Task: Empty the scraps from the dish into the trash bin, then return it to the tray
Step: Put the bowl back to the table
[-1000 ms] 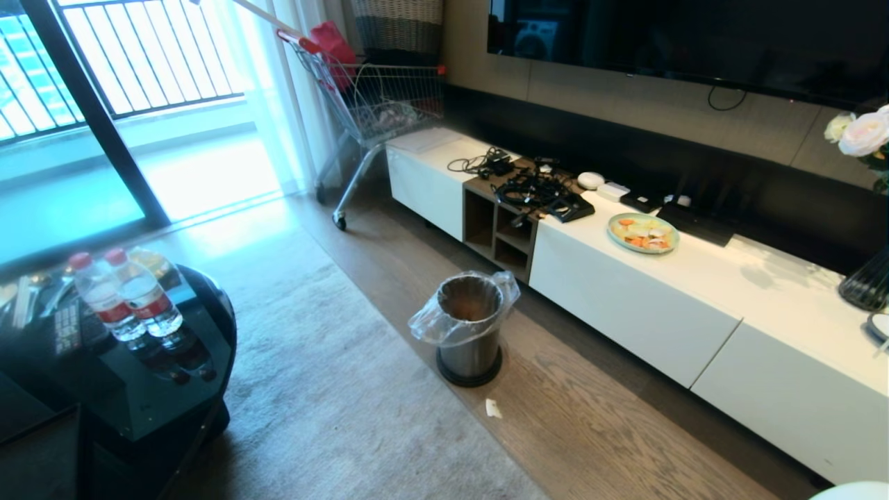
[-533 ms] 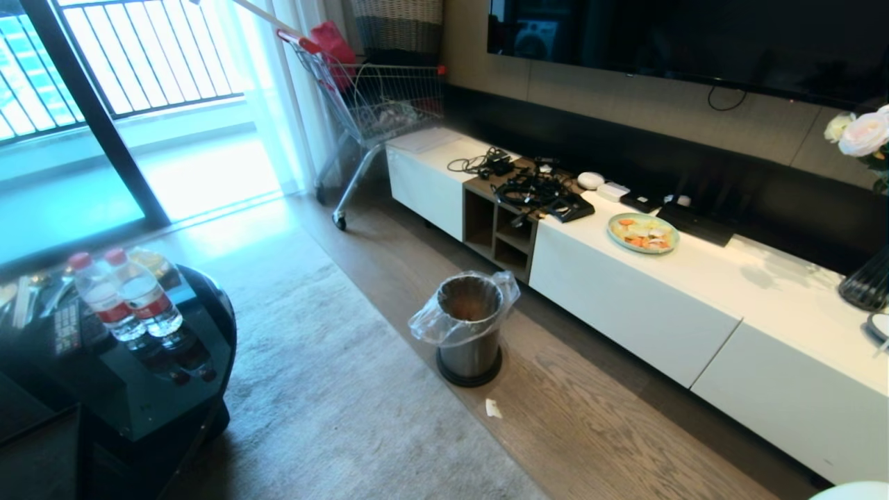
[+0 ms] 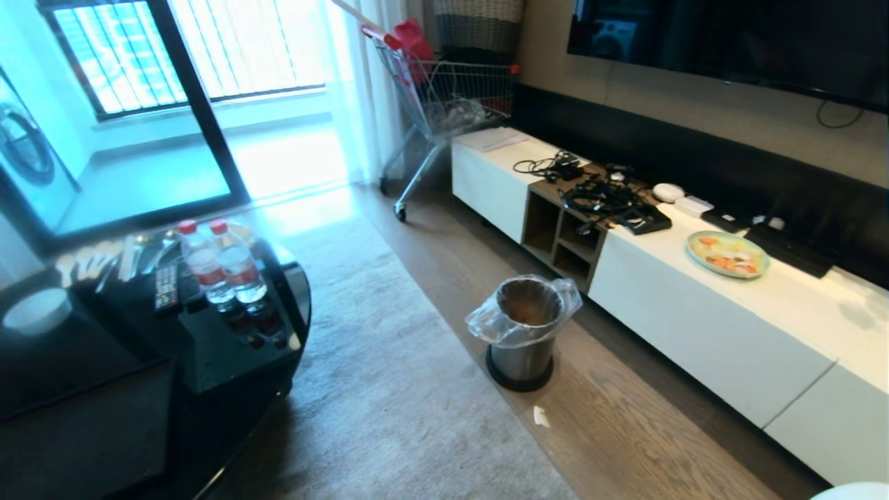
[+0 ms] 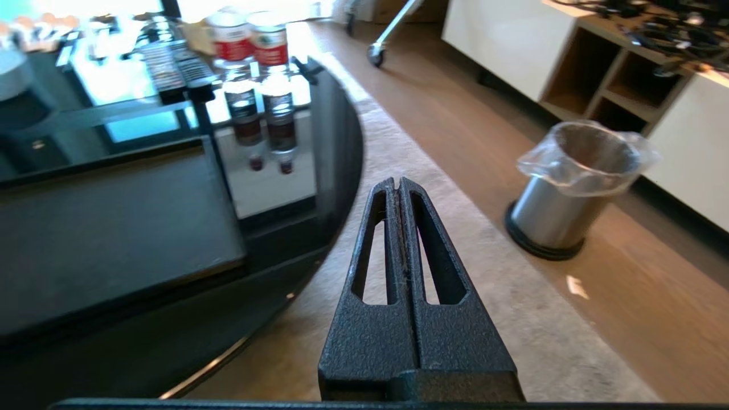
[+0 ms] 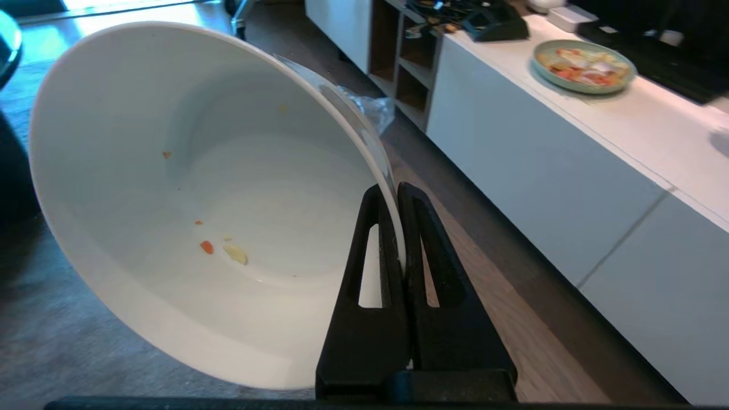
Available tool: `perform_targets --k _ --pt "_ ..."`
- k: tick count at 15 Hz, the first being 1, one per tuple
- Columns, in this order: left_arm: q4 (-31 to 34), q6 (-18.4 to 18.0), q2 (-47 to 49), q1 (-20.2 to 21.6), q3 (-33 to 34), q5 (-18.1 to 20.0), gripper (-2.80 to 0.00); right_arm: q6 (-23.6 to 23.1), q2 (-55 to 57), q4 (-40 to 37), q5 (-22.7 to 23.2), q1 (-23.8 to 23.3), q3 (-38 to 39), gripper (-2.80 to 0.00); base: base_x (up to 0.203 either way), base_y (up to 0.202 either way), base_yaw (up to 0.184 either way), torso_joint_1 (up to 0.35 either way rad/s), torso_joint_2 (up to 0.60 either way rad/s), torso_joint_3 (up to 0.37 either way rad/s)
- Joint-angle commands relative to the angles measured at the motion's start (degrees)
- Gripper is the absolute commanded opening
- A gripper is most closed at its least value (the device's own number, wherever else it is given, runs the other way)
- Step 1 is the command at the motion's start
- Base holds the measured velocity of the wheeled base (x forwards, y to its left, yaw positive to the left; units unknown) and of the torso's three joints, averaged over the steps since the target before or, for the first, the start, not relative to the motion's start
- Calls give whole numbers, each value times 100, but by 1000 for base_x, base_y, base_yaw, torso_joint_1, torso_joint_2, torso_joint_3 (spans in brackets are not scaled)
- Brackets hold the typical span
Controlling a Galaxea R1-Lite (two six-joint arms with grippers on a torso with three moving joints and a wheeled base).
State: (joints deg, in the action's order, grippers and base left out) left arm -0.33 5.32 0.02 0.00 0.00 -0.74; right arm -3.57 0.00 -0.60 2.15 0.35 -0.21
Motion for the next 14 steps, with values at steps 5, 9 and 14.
perform_targets --k 5,9,14 --pt "-2 5 -2 0 0 -5 -280 6 9 -2 5 0 3 -280 1 -9 165 4 -1 3" --pt "-2 5 -2 0 0 -5 -280 6 9 -2 5 0 -6 -280 -1 -8 169 1 2 3" --pt "-2 5 -2 0 0 -5 -280 6 9 -2 5 0 -6 -280 0 -8 168 2 4 3"
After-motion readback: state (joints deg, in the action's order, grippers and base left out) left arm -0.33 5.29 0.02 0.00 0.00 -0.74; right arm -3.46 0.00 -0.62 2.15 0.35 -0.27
